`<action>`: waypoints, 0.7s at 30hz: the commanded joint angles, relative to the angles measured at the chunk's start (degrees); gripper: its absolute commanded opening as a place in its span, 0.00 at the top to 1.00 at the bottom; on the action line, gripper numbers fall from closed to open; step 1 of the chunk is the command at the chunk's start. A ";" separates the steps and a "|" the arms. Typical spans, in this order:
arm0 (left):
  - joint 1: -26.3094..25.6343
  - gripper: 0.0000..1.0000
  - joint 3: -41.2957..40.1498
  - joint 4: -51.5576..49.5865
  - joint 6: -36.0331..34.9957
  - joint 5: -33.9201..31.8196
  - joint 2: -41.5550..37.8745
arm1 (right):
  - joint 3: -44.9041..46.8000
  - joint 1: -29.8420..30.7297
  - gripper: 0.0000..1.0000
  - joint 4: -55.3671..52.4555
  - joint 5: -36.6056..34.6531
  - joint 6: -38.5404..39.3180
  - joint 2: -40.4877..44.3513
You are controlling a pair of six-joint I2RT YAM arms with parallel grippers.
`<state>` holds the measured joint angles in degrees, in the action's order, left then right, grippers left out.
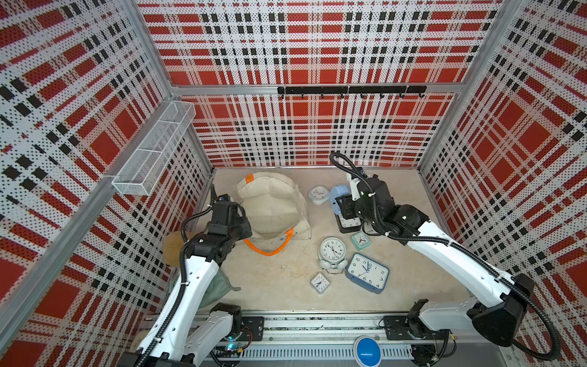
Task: Take the alarm clock out of the canvas bag
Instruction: Pick up the alarm from the canvas bag, then place the alarm at the center of the board.
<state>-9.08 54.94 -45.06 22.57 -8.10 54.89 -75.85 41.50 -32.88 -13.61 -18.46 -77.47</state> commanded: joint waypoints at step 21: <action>0.23 0.14 10.22 -3.22 -2.22 -0.69 -10.25 | -11.97 4.73 0.70 -0.95 -16.27 15.15 -28.76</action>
<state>-9.06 64.99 -46.26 21.65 -7.64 44.16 -85.56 45.54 -36.49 -25.93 -5.72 -104.36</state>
